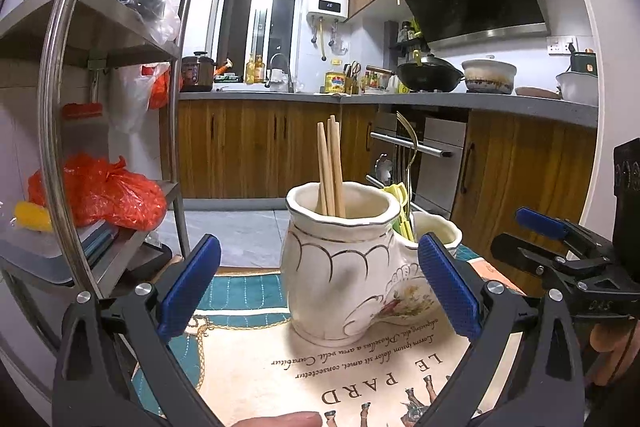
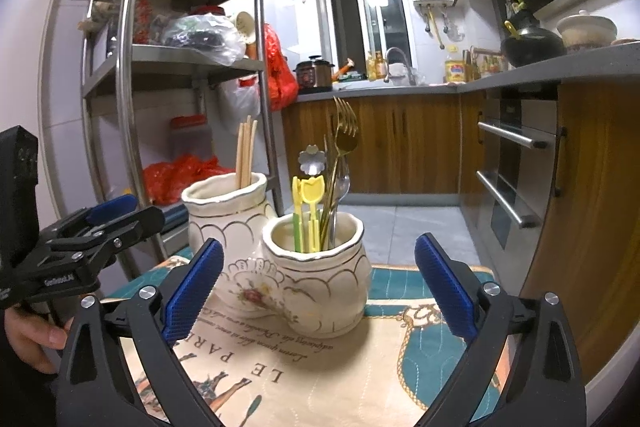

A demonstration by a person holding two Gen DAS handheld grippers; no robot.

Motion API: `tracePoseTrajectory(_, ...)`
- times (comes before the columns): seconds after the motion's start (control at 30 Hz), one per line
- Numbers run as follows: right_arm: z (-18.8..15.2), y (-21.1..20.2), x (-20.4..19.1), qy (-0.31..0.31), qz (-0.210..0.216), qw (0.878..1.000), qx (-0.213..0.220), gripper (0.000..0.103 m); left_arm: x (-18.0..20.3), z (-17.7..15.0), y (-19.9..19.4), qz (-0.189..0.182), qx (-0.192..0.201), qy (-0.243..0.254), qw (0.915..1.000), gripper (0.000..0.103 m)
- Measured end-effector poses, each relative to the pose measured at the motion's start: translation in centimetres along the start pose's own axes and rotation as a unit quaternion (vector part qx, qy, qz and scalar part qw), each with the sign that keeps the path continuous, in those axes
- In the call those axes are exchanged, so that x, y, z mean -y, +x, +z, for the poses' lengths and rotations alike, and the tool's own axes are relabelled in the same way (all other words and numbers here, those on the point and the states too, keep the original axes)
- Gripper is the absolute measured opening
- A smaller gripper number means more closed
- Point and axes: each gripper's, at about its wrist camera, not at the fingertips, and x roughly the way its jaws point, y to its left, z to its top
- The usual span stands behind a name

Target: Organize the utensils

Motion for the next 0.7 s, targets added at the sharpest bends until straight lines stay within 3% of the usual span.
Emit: tracePoseTrajectory(0.7,-0.05,-0.11,-0.13,-0.003,-0.005,1.0,0.004,0.096,-0.27,-0.16,0.55,0.008,-0.012,0.0,0.9999,0.097)
